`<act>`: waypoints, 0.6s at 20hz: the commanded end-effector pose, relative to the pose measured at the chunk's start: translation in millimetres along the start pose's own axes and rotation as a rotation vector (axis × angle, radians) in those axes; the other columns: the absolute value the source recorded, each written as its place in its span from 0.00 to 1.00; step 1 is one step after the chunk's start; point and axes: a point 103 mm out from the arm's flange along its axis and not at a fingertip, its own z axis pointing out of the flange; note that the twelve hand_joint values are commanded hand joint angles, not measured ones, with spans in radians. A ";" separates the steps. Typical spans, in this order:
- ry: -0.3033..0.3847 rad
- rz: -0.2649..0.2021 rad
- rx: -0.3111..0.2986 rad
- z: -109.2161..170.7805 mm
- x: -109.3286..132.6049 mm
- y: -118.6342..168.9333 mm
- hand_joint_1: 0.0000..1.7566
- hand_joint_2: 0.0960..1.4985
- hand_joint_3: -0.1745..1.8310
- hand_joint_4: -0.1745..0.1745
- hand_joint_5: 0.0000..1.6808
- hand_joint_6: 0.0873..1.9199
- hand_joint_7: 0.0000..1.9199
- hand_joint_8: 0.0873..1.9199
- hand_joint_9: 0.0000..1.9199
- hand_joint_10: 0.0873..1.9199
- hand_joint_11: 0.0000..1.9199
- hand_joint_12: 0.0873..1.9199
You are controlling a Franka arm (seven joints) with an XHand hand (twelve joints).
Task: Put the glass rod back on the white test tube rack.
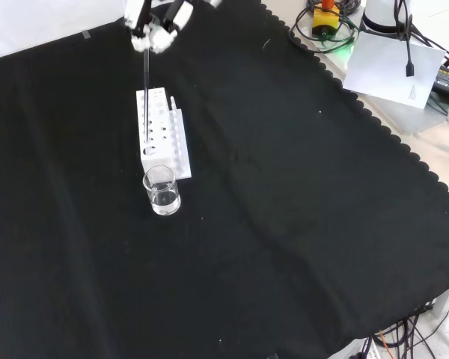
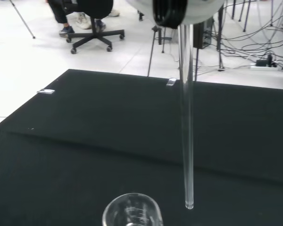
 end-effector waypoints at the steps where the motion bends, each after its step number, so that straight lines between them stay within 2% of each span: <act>1: -0.022 0.079 0.025 -3.2 -38.3 -34.5 0.74 0.60 0.23 0.00 0.63 0.29 0.59 0.56 0.87 0.41 0.86 0.32; 6: -0.029 0.094 0.040 3.1 -46.5 -50.5 0.74 0.60 0.23 0.00 0.63 0.29 0.59 0.56 0.87 0.41 0.86 0.32; 12: -0.038 0.082 0.044 4.6 -34.5 -62.5 0.74 0.60 0.23 0.00 0.63 0.28 0.59 0.56 0.87 0.41 0.86 0.32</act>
